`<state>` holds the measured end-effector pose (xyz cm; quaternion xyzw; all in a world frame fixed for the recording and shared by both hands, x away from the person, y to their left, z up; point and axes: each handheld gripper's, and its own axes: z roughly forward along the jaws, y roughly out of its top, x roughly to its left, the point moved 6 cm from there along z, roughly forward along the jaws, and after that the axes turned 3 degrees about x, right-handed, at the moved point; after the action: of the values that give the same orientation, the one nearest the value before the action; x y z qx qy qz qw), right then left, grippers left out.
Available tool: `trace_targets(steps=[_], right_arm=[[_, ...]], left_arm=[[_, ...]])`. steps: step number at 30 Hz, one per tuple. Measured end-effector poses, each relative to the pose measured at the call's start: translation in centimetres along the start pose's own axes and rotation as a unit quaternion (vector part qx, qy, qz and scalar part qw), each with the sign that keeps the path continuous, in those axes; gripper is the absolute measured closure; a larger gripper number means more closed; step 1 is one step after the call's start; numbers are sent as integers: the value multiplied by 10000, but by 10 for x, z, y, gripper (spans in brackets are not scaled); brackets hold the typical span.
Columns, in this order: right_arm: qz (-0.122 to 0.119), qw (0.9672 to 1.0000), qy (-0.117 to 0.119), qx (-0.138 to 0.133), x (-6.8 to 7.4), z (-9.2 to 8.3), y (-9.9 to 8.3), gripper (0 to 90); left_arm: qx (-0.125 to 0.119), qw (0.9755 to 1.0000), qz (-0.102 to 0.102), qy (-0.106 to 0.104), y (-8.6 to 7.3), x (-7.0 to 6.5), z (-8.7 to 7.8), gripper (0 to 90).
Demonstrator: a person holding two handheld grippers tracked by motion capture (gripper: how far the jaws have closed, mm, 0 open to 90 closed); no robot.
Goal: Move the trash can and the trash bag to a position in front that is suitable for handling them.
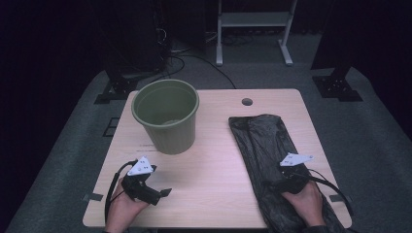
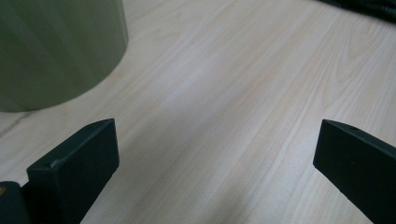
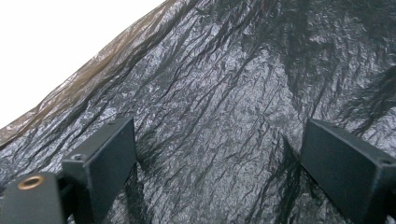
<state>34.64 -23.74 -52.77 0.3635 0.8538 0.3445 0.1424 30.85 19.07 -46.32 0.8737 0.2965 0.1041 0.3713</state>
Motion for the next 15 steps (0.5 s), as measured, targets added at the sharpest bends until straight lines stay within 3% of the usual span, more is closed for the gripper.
trace_targets(steps=[8, 15], right_arm=[[3, 10000, 1, 0, 0, 0, 0, 92], [9, 10000, 1, -1, 0, 0, 0, 92]], left_arm=[[-139, 9998, -142, 63, 24, 8, -26, 0], [-358, 9988, -300, 128, 45, 27, -55, 0]])
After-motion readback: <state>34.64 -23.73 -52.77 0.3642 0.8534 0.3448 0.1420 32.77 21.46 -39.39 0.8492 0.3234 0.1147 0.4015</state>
